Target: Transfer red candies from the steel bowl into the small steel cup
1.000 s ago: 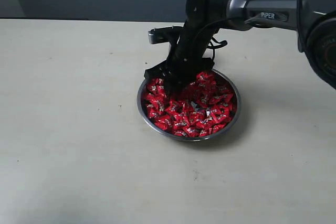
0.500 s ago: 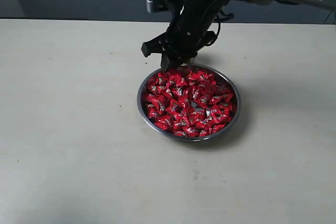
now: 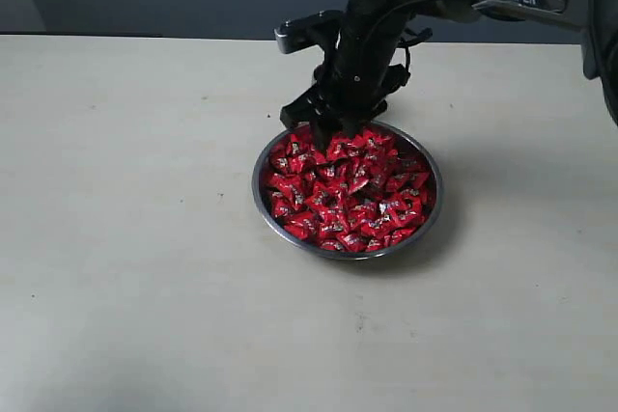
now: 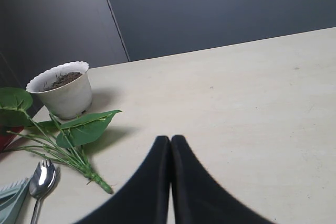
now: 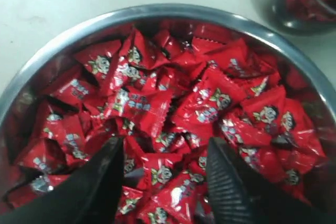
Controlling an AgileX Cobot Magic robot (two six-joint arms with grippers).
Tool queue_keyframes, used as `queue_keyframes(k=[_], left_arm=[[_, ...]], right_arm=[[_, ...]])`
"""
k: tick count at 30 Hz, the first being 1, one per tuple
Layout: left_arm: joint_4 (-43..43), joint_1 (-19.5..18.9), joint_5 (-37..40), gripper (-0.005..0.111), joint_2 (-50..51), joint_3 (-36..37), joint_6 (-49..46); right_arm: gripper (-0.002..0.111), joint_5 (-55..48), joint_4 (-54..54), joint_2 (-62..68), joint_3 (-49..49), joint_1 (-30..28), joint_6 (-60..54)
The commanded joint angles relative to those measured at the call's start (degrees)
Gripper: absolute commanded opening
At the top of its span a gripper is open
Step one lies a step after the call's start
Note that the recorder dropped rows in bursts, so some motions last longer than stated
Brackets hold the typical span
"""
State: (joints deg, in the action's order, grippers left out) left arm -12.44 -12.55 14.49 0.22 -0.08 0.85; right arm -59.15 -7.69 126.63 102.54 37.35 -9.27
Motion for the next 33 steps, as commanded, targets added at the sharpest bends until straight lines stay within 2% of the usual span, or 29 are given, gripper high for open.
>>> queue_keyframes(k=[1, 5, 17, 19, 21, 22, 23, 30, 33], left_arm=[[-0.27, 0.16, -0.63, 0.0, -0.22, 0.08, 0.21], [-0.27, 0.16, -0.63, 0.0, -0.22, 0.08, 0.21], [-0.27, 0.16, -0.63, 0.0, -0.22, 0.08, 0.21], [-0.27, 0.16, -0.63, 0.0, -0.22, 0.08, 0.21], [-0.27, 0.16, -0.63, 0.0, -0.22, 0.08, 0.21], [-0.27, 0.16, -0.63, 0.0, -0.22, 0.08, 0.21], [-0.27, 0.16, -0.63, 0.0, -0.22, 0.08, 0.21], [-0.27, 0.16, -0.63, 0.0, -0.22, 0.08, 0.21], [-0.27, 0.16, -0.63, 0.0, -0.22, 0.08, 0.21]], right_arm=[[0.048, -6.12, 6.41, -0.41, 0.46, -0.16, -1.34], [0.048, -9.54, 6.64, -0.08, 0.46, -0.29, -1.34], [0.047, -10.81, 2.56, 4.35, 0.46, -0.29, -1.11], [0.038, -10.81, 2.31, 4.9, 0.46, -0.29, -1.11], [0.019, -10.81, 2.07, 5.13, 0.46, -0.29, -1.11], [0.005, -10.81, 2.07, 5.13, 0.46, -0.29, -1.0], [0.001, -10.81, 2.18, 4.76, 0.49, -0.29, 0.1], [-0.001, -10.81, 3.94, -1.82, 0.49, -0.29, 1.51], [-0.001, -7.46, 4.86, -4.94, 0.49, -0.43, 1.51]])
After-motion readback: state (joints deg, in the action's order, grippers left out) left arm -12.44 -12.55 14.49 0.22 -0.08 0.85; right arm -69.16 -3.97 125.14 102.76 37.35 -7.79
